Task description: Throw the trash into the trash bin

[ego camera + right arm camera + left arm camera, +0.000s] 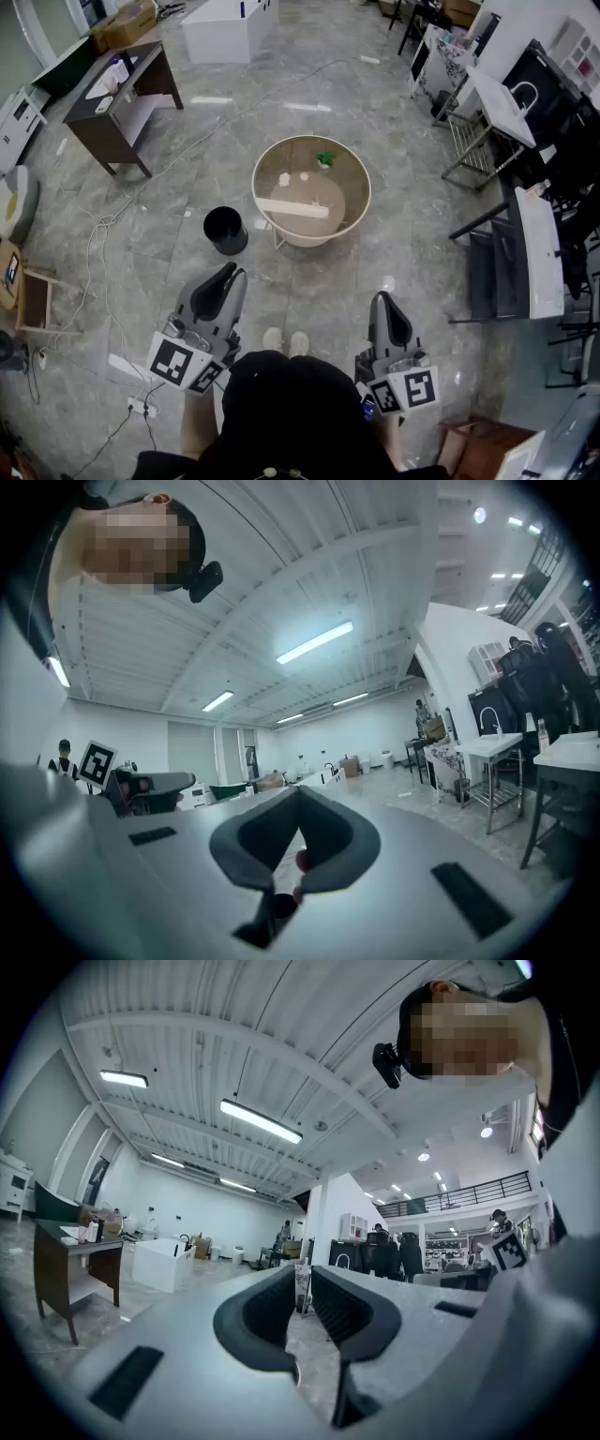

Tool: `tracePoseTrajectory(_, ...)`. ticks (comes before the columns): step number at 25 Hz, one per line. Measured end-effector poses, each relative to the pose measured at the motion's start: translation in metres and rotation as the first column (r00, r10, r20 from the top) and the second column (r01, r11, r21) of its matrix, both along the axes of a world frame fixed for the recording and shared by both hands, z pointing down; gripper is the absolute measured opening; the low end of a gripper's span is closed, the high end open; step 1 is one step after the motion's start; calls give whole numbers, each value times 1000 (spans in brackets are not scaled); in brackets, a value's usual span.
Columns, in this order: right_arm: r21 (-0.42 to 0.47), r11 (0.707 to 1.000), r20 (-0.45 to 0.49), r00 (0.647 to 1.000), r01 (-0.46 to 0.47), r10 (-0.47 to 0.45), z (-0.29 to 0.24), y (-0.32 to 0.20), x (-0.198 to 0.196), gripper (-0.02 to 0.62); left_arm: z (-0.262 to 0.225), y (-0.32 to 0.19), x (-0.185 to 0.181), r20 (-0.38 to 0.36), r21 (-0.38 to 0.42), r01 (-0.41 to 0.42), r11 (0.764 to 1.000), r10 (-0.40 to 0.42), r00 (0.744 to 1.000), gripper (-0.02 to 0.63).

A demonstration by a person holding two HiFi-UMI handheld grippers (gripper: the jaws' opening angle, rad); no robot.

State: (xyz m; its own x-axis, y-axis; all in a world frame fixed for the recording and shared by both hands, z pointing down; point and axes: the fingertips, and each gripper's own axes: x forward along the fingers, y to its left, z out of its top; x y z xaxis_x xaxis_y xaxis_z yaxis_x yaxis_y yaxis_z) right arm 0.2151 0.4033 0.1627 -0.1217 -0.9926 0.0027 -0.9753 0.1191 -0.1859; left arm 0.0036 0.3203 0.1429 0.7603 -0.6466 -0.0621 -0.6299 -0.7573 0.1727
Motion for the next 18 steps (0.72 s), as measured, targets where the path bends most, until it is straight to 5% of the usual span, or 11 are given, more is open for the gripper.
tracePoseTrajectory(18, 12, 996, -11, 996, 87, -87, 3, -25, -18, 3, 3, -23, -22, 24, -3, 34, 999, -34, 999, 63)
